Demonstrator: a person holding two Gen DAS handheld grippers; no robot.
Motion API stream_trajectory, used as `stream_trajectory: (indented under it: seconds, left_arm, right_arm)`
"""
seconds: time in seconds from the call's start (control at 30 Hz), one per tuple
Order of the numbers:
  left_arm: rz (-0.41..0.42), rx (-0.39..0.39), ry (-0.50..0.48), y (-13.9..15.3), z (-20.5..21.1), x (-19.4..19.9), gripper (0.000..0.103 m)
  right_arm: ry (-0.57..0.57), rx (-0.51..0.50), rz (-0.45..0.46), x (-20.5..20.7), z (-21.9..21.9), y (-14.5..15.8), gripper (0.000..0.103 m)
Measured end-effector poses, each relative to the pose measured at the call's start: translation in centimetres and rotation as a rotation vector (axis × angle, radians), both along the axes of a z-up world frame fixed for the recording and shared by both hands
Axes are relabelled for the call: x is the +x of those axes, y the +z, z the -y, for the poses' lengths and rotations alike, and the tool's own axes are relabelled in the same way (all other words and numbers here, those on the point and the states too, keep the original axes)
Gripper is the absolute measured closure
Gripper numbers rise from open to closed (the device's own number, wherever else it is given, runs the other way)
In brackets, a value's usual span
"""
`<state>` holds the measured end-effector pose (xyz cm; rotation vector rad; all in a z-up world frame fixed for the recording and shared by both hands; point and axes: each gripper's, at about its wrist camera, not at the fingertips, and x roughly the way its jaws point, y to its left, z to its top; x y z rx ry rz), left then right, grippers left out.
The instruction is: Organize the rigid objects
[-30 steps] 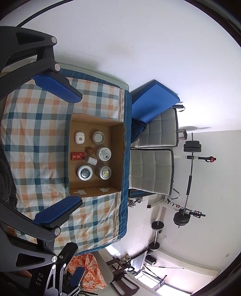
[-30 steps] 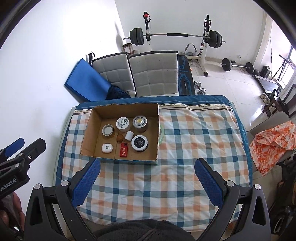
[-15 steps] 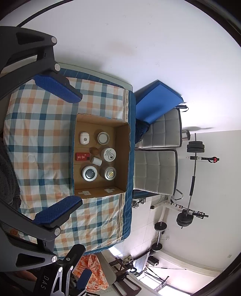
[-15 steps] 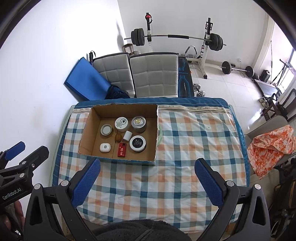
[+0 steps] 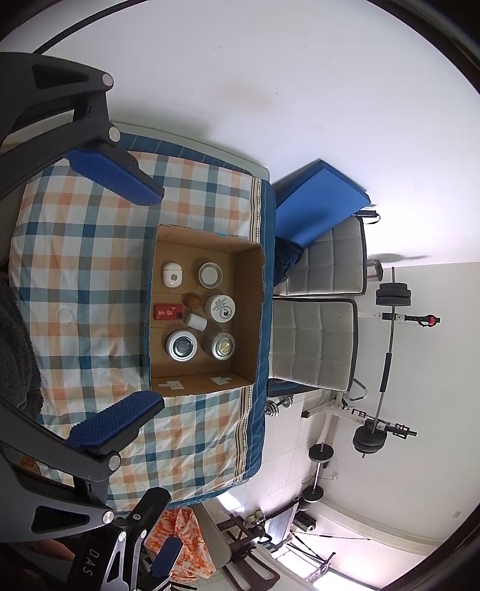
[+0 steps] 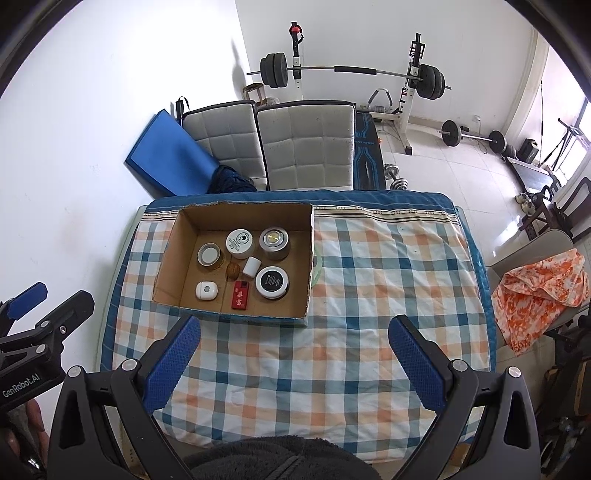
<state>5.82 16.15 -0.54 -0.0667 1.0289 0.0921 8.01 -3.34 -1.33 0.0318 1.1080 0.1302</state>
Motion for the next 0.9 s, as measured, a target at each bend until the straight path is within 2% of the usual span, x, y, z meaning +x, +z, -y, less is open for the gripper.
stream_trajectory:
  seconds: [0.9]
  left_arm:
    - [0.011,-0.007,0.003,0.57,0.64,-0.01,0.0]
  right_arm:
    - [-0.074,-0.04,0.067,-0.85,0.86,0.92,0.0]
